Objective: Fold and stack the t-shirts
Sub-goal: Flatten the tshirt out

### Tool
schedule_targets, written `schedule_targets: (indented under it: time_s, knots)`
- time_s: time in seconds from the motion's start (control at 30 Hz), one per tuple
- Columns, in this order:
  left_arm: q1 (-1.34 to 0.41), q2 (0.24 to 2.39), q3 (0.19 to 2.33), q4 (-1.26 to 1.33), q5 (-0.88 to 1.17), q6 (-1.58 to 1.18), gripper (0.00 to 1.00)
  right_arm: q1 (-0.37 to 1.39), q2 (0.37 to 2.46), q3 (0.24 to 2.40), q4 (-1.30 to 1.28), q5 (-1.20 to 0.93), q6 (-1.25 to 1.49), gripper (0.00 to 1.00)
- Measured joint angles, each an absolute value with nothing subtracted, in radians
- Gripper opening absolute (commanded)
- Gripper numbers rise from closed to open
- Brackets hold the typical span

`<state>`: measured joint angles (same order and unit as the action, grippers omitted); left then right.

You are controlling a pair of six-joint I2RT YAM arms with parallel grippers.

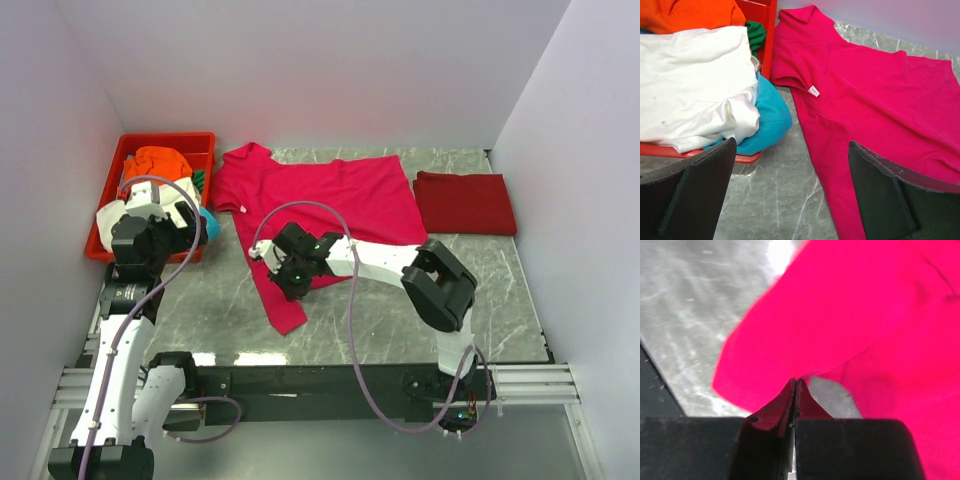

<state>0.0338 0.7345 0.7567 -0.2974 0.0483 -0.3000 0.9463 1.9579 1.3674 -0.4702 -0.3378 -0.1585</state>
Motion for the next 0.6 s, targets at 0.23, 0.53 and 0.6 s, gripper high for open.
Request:
schedule_targets:
  time_s: [0.23, 0.53, 0.6]
  knots:
    - [0.034, 0.727, 0.757, -0.297, 0.051, -0.299, 0.98, 1.066, 1.856, 1.399, -0.527, -0.300, -0.260, 0.00]
    - [0.034, 0.545, 0.722, -0.284, -0.100, -0.304, 0.99, 1.267, 1.961, 1.625, -0.606, -0.270, -0.379, 0.04]
    - [0.034, 0.477, 0.702, -0.275, -0.156, -0.306, 1.00, 1.322, 2.040, 1.724, -0.622, -0.270, -0.395, 0.24]
